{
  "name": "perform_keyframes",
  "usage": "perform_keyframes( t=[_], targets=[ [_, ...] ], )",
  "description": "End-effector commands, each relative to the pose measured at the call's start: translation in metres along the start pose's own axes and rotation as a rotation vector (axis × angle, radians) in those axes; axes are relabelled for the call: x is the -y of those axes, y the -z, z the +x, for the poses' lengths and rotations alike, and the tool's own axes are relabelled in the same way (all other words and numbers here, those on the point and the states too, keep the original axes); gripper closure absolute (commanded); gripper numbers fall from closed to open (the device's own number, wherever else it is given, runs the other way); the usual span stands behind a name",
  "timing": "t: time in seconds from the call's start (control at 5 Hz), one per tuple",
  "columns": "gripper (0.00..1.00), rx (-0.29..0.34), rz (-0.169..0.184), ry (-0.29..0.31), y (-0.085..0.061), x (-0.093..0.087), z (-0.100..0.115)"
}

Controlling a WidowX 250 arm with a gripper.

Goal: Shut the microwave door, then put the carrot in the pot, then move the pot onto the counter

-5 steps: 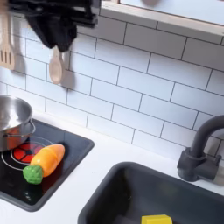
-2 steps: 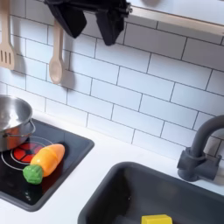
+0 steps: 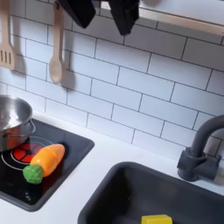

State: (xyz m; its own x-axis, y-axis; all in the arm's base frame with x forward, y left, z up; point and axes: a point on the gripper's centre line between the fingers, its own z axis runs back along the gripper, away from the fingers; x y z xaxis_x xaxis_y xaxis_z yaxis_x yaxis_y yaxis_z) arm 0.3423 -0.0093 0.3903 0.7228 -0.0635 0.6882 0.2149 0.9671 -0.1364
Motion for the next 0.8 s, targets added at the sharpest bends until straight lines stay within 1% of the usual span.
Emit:
perform_keyframes(
  t=[0.0,0.2,0.4,0.6],
  targets=[
    [0.00,0.124,-0.030,-0.004,-0.006,0.009,0.021],
    [0.00,0.153,-0.025,-0.018,-0.007,0.010,0.030],
    [0.00,0.182,-0.042,-0.009,-0.009,0.020,0.042],
    [0.00,0.190,-0.034,0.001,-0.004,0.022,0.053]
  ],
)
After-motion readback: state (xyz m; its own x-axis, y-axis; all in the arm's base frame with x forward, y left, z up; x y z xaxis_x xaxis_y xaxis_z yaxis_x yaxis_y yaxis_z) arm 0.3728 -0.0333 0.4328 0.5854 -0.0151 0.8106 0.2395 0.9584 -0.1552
